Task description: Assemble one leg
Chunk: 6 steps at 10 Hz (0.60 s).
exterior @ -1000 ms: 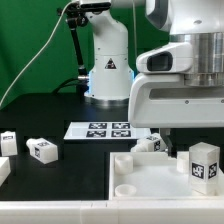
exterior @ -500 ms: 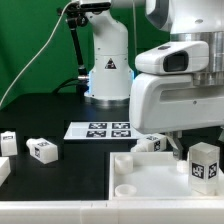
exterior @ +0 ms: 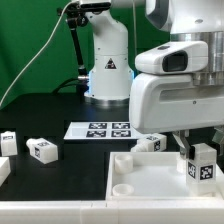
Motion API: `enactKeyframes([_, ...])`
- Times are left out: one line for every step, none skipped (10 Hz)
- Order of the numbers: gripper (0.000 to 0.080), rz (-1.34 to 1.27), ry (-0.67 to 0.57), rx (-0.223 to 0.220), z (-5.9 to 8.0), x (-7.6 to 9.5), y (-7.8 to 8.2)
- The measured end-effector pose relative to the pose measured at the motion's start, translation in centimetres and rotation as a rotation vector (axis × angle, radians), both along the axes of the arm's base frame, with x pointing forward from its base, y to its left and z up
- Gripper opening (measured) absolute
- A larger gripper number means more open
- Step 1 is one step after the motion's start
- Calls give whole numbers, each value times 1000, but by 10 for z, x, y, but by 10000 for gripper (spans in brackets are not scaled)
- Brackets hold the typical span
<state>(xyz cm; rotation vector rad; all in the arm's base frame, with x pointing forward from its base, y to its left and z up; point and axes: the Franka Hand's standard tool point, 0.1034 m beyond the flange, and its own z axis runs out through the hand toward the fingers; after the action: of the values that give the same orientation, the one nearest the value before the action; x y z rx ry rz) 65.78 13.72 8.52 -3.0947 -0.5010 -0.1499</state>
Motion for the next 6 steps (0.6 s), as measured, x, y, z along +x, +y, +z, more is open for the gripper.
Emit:
enactKeyframes([286,-17,0,2,0,0,0])
enactKeyframes([286,-91,2,10,0,0,0])
enactKeyframes([286,-178,4,18,0,0,0])
enactKeyframes([286,-240,5,24,0,0,0])
enactKeyframes([287,-274,5,27,0,0,0])
enactKeyframes([287,-401,6,44,0,-1,2])
